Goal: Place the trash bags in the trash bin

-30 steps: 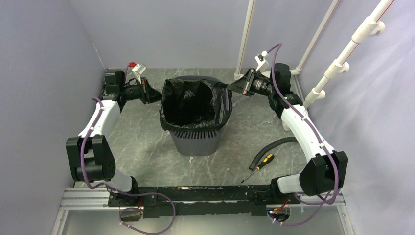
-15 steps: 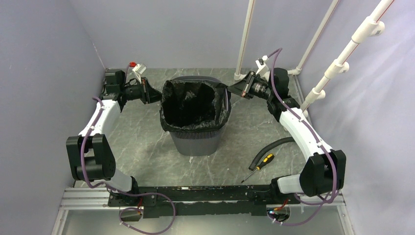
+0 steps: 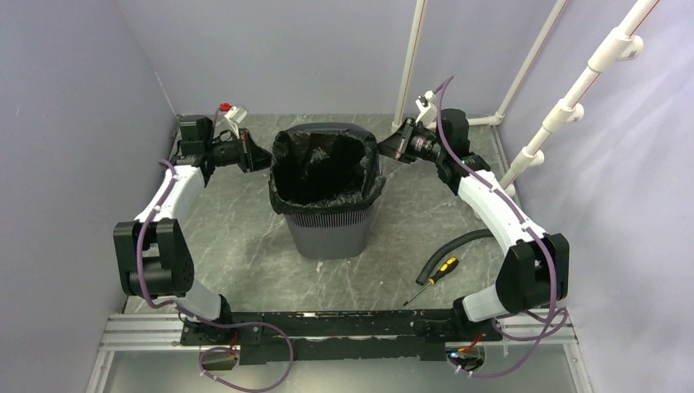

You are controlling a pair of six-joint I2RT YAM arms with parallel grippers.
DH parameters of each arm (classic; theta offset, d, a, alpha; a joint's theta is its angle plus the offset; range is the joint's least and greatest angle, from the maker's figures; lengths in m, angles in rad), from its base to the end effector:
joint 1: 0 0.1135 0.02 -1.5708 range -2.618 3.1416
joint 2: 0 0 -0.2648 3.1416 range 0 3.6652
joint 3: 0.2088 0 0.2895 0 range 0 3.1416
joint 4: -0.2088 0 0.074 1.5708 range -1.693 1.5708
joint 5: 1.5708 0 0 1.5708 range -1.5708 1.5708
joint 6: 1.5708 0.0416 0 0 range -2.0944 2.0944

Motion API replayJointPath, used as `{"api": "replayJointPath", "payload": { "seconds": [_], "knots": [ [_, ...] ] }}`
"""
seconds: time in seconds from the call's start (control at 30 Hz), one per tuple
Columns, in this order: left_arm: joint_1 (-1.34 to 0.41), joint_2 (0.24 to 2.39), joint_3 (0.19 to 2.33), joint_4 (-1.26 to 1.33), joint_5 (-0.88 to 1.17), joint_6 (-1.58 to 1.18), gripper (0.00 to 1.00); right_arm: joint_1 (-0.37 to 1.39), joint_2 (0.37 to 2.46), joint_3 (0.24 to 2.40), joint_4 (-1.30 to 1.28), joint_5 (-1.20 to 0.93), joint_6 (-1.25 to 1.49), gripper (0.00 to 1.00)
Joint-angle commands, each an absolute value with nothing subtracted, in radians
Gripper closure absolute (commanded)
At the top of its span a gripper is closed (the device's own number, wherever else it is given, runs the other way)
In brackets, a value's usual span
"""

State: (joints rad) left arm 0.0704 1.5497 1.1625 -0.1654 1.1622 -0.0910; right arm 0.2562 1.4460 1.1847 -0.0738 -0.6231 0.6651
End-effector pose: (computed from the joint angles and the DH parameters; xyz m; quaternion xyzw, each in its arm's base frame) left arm 0.3781 -0.0116 0.2793 0.2078 0.7490 -0.4835 0.4024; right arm 0.3594 0.1193 0.3256 -0.0163 0.7958 0.4689 0.3829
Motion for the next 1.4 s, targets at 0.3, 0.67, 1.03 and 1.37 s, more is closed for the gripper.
{"api": "replayJointPath", "payload": {
  "seconds": [0.3,0.67,1.03,1.37],
  "knots": [
    [0.072,1.572,1.088,-0.185,1.035,-0.123,0.94,0.34,1.445,1.07,-0.261,-0.471,0.563,1.0],
    [0.066,1.543,0.973,-0.072,0.974,-0.236,0.94,0.422,1.427,0.923,-0.181,-0.37,0.633,0.99],
    [0.063,1.527,0.873,0.014,0.884,-0.342,0.95,0.456,1.401,0.803,-0.088,-0.28,0.752,0.98],
    [0.063,1.433,0.801,0.002,0.752,-0.354,0.95,0.466,1.37,0.728,-0.053,-0.314,0.786,0.96]
  ]
}}
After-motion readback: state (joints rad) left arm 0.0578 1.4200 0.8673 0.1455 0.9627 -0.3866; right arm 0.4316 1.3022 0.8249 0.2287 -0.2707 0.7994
